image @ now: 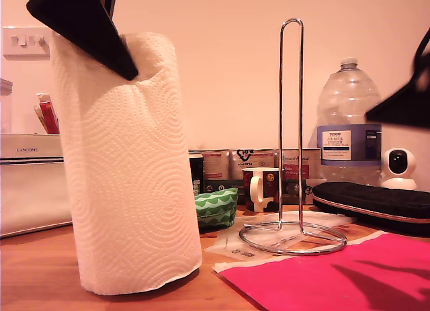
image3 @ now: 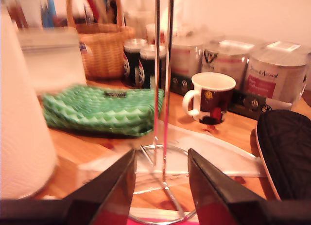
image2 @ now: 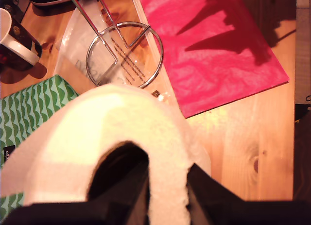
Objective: Insert the paper towel roll into the metallic stand.
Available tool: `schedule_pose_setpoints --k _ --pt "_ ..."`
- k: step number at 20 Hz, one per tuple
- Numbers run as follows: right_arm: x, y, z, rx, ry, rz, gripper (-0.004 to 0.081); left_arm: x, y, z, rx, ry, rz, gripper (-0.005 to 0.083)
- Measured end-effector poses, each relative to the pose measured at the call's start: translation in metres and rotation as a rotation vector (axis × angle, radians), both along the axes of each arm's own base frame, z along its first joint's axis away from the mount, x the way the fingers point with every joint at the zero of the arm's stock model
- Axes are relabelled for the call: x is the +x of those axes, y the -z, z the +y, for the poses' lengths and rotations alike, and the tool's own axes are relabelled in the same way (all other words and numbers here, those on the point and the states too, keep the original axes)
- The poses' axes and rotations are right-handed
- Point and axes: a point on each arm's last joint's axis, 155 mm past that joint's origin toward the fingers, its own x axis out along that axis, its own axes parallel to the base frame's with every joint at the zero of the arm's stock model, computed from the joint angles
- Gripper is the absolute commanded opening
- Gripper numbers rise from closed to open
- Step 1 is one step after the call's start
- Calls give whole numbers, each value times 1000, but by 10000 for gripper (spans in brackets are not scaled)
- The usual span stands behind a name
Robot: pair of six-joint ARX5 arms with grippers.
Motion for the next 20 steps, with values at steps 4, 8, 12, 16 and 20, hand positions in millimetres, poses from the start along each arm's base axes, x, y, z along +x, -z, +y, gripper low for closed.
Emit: schedule_pose_setpoints --k 4,8,12,16,20 --pt "9 16 9 -26 -32 21 300 1 -1 -1 -4 0 -6 -20" --pt "19 38 18 -42 -62 78 300 1 -1 -1 -4 0 -6 -20" --pt "50 37 28 -33 -91 87 300 1 -1 -1 -4 0 -6 -20" --pt "77 42 35 -22 -126 107 300 1 -1 -1 -4 0 -5 -20" --pt "76 67 45 -45 -190 159 300 1 -1 -1 -4 0 -6 -20"
